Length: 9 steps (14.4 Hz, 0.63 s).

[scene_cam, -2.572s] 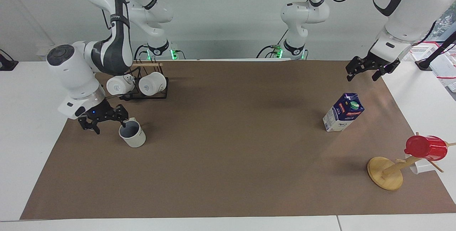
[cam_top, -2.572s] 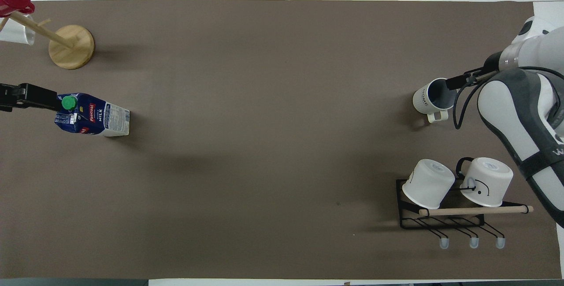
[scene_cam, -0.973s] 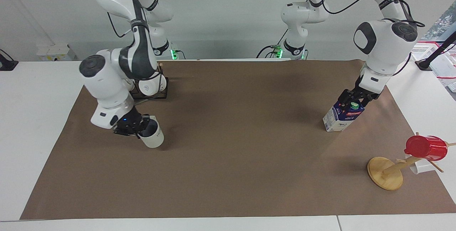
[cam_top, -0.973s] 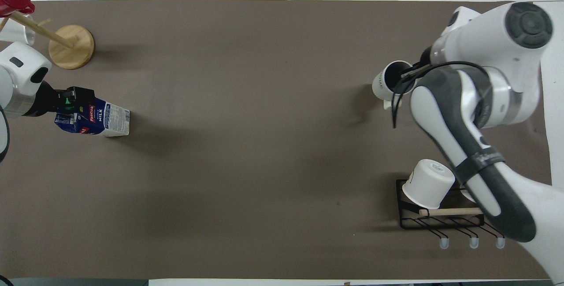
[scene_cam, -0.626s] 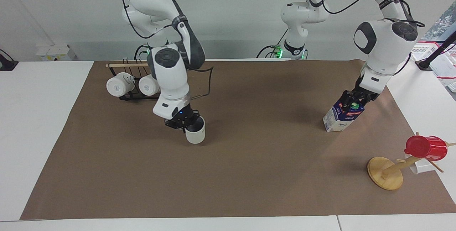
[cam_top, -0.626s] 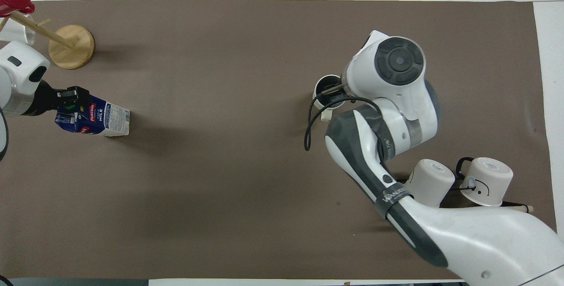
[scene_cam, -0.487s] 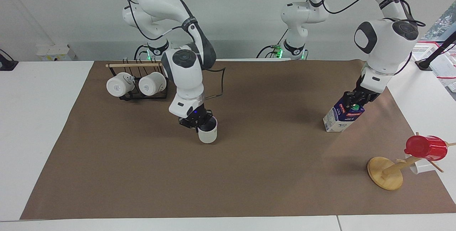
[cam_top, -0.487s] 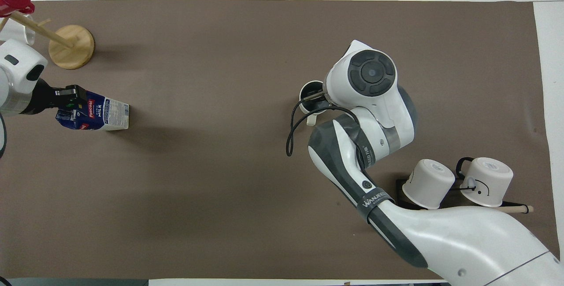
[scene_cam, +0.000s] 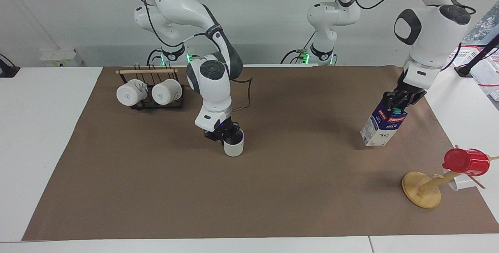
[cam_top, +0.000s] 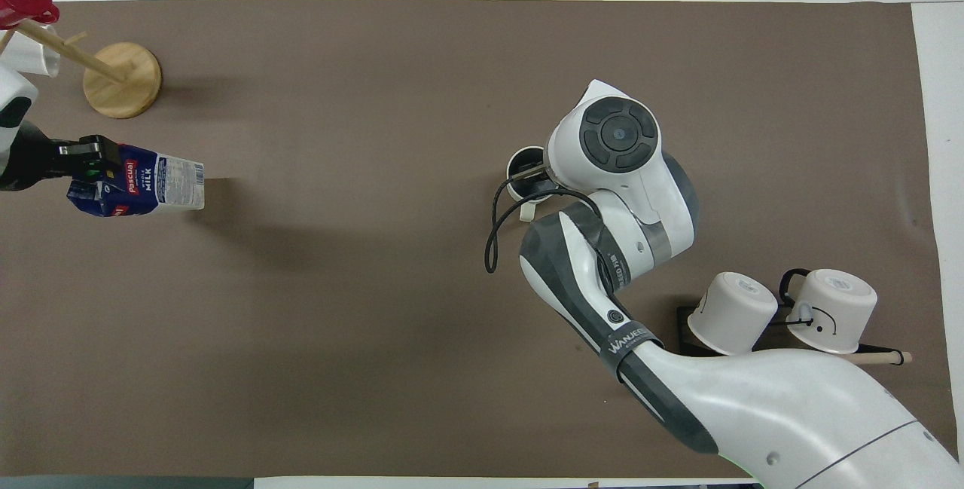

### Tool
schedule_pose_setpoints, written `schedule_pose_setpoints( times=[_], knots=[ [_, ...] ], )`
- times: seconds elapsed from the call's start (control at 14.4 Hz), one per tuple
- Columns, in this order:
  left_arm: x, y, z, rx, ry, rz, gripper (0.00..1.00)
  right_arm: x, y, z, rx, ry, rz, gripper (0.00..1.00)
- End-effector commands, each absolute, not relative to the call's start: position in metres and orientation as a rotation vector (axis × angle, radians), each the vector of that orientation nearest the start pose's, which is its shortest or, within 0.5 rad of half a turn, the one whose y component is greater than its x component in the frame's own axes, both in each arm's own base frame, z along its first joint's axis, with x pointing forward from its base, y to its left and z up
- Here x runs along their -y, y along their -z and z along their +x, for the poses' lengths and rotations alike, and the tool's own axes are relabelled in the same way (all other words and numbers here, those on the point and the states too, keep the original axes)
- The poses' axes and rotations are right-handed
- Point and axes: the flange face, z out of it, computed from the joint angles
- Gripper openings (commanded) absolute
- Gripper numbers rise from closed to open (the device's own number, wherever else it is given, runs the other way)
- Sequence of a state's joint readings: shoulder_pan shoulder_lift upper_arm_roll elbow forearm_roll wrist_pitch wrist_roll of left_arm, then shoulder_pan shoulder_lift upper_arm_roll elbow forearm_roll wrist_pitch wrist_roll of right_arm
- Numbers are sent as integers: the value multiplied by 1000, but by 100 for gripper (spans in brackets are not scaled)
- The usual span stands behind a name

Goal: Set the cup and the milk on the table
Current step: 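Carry the white mug toward the table's middle with the right gripper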

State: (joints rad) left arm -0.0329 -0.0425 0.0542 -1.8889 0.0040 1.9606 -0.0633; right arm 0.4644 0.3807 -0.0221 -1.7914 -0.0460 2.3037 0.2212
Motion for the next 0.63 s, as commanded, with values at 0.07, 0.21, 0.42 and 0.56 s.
schedule_pose_setpoints(
  times=[0.07, 0.21, 0.42, 0.56],
  knots=[
    [-16, -562, 556, 71, 113, -3144, 0, -280, -352, 589, 380, 252, -3107, 100],
    [-16, -572, 559, 52, 106, -3143, 0, -276, -374, 595, 344, 290, -3099, 100],
    [-16, -581, 572, 43, 84, -3137, 0, -223, -445, 604, 192, 334, -3107, 100],
    [2, -577, 574, -10, 86, -3119, 0, -177, -496, 617, 67, 314, -3132, 100]
  ],
)
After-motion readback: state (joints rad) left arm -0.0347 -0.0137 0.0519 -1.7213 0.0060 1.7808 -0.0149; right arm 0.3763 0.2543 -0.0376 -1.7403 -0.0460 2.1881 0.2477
